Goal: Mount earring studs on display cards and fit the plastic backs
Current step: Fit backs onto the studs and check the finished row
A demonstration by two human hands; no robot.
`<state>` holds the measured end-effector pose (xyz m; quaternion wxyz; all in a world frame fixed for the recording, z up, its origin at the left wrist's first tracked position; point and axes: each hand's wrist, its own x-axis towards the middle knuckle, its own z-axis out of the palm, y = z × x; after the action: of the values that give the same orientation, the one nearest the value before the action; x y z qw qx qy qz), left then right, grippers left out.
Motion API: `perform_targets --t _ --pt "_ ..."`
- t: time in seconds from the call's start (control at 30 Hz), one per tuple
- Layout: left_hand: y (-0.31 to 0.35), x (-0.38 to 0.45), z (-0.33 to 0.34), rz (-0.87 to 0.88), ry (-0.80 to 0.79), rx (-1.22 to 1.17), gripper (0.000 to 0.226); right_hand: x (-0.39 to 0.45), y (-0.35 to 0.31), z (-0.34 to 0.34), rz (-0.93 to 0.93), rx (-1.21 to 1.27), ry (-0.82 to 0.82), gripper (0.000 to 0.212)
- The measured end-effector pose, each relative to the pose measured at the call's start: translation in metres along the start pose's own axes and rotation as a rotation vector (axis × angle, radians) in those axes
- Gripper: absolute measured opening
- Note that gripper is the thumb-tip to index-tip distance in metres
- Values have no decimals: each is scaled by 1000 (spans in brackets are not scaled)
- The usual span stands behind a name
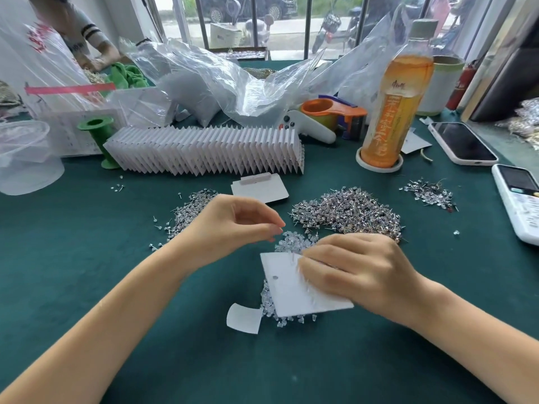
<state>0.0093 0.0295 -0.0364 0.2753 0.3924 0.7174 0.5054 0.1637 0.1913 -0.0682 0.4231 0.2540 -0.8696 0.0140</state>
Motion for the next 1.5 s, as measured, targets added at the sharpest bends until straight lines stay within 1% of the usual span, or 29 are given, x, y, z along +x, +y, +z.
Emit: perform_targets --t 0.07,0.17,0.27,0.43,0.53,0.73,0.97,1.17,1.3,1.5 --pt "4 -2 2 -19 -38 -87 8 1 -2 3 -83 -93 -6 38" --pt "8 -6 6 -41 -108 -131 11 0 -4 6 -124 -122 -23 42" --pt "10 -8 8 -56 -159 -101 8 -1 -5 6 -133 -146 -48 38" --pt "11 -10 9 -94 -203 -13 10 0 -6 6 -138 -170 -112 26" --pt "11 -10 9 -132 -225 8 6 0 -7 7 -138 -176 -129 24" --pt "10 -10 11 -150 -200 14 6 1 -7 8 -145 -182 -134 22" --pt "10 -11 11 -170 -206 45 8 1 -8 8 -146 -191 -133 22" --pt "11 -12 12 -154 -206 40 7 0 -8 7 -146 -189 -128 26" --pt "11 -13 13 -140 -204 54 7 1 -9 6 -151 -193 -139 25" --pt "11 -13 10 -143 -224 49 10 2 -9 5 -145 -172 -160 27"
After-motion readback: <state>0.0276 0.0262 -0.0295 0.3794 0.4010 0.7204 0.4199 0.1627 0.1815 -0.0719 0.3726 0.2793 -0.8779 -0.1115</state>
